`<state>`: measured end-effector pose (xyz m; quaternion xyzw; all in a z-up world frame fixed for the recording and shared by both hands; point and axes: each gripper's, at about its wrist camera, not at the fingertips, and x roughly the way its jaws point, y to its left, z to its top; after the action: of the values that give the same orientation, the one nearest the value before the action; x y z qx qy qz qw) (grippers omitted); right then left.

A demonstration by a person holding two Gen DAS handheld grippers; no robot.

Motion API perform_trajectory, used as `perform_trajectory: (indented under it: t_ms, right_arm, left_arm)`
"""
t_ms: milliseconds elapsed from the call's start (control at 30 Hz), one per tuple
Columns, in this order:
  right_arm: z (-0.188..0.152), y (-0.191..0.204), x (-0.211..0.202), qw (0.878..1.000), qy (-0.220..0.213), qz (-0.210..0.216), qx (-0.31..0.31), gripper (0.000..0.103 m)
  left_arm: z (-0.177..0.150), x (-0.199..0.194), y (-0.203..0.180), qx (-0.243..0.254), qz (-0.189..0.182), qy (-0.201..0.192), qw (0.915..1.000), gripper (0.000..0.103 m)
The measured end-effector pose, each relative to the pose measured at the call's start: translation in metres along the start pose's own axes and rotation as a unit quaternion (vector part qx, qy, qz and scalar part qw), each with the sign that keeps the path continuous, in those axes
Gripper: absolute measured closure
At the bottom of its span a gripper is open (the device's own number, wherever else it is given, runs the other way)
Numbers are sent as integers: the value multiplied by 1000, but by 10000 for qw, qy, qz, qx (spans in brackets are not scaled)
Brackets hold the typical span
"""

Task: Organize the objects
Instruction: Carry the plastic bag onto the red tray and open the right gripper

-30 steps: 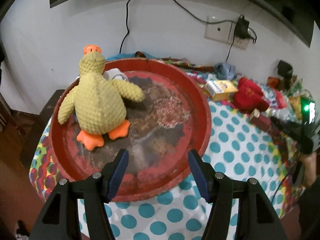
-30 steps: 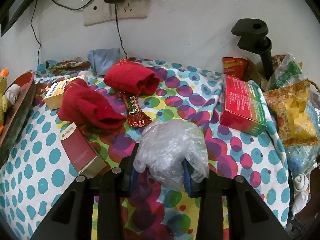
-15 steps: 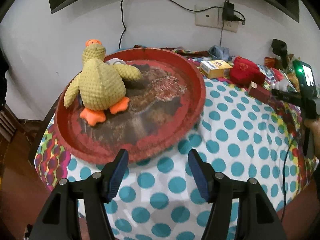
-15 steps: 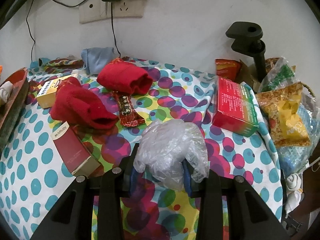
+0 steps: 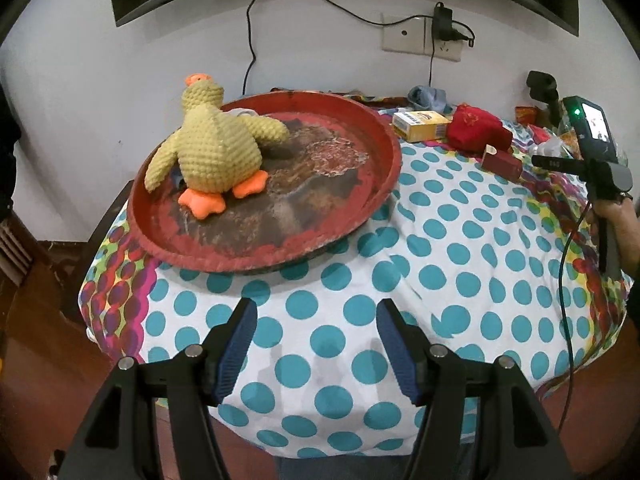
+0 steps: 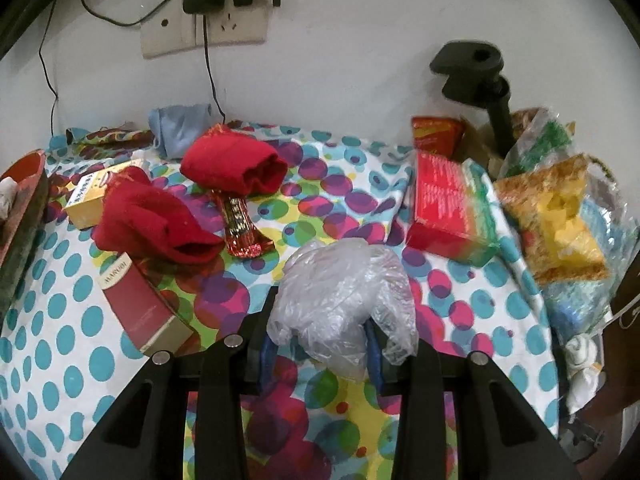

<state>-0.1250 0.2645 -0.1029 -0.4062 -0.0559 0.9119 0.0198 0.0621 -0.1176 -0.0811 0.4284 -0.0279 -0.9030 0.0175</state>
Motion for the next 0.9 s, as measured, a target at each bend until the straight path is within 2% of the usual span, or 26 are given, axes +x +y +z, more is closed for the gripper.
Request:
perform_trajectory:
  t_ms: [167,400,533,633,833,900]
  right_arm:
    - [25,34,-17,9995,-227,128,-191,68]
    - [51,96,-45,9941,-502,789,-550,68]
    - [62,147,-53,9860,-547,1255,-950,68]
    - [78,196,-49,9767,-428,1710,-1224,68]
    - [104,276,-35,9617,-215,2220,-1595,68]
    - [108,302,-31,9564,-190,2236,-1866,67]
  left_arm:
    - [-2,1,-1,80,26,47,10000,39]
    - [-4,4,-2,67,-52,133,9999,39]
    - [-4,3,5,-14,-52,133,9999,39]
    - [-4,1,14,-178,-114,104,9997,39]
    - [-6,2,29,-339,-36,167,9993,39]
    - [-7,2,33,-356,-30,213,9991,39]
